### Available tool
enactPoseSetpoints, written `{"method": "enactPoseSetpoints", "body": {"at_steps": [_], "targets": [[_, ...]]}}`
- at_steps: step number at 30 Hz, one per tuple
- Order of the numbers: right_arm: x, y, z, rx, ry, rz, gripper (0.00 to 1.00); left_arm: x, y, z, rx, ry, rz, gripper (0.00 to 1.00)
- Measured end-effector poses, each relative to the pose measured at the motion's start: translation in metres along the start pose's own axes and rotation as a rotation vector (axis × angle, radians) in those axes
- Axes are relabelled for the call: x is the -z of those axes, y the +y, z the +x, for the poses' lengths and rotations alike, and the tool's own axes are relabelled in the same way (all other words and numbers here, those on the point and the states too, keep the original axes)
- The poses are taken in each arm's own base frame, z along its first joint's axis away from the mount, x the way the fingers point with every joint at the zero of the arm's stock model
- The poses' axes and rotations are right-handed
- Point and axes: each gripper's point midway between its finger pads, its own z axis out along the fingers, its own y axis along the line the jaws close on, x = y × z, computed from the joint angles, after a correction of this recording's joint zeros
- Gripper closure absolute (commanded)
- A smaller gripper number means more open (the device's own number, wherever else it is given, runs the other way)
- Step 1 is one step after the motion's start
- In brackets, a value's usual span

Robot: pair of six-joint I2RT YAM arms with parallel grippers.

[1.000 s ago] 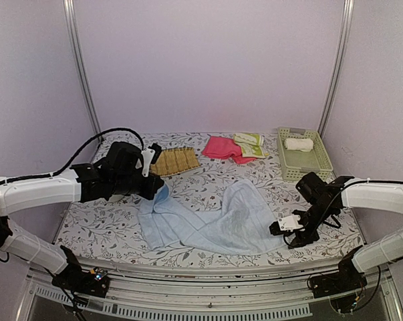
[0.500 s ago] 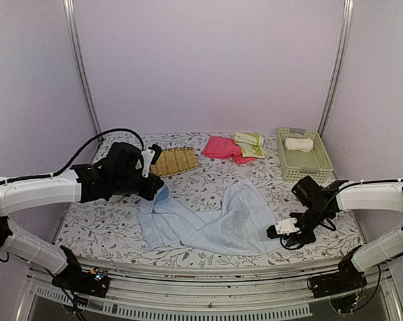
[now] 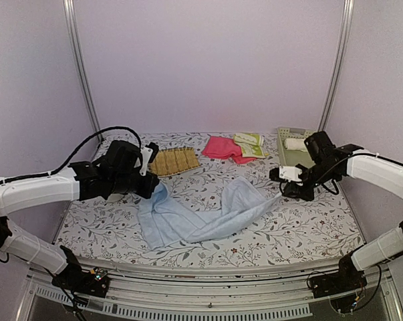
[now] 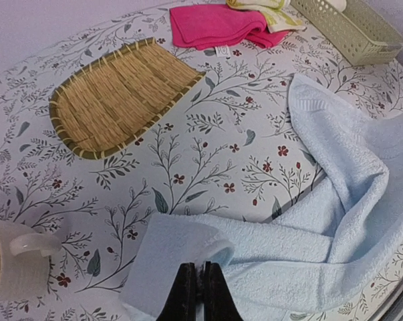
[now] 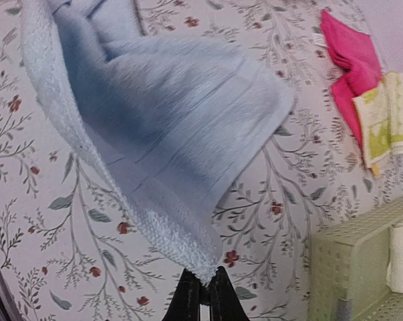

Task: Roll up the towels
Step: Pick up the towel from the center of the board, then flatten out the towel at the center of the board.

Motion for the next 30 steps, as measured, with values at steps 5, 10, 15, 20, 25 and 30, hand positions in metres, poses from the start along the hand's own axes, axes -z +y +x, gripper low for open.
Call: {"method": "enactPoseSetpoints", "body": {"at_steps": [5, 10, 15, 20, 25, 30], "targets": [[0.059, -0.103, -0.026, -0.172, -0.124, 0.195, 0.97, 0.033, 0.020, -0.052, 0.007, -0.121, -0.072, 1.00], [0.120, -0.174, -0.020, -0.358, -0.229, 0.337, 0.97, 0.091, 0.045, -0.111, 0.030, -0.307, -0.148, 1.00], [0.144, -0.190, -0.011, -0.475, -0.275, 0.381, 0.97, 0.134, 0.058, -0.122, 0.043, -0.399, -0.191, 1.00], [0.148, -0.192, -0.003, -0.552, -0.292, 0.381, 0.97, 0.143, 0.064, -0.109, 0.047, -0.402, -0.199, 1.00], [0.158, -0.184, 0.006, -0.598, -0.294, 0.401, 0.97, 0.147, 0.065, -0.095, 0.041, -0.379, -0.192, 1.00], [0.199, -0.165, -0.005, -0.574, -0.333, 0.481, 0.97, 0.186, 0.069, -0.095, 0.058, -0.453, -0.171, 1.00]]}}
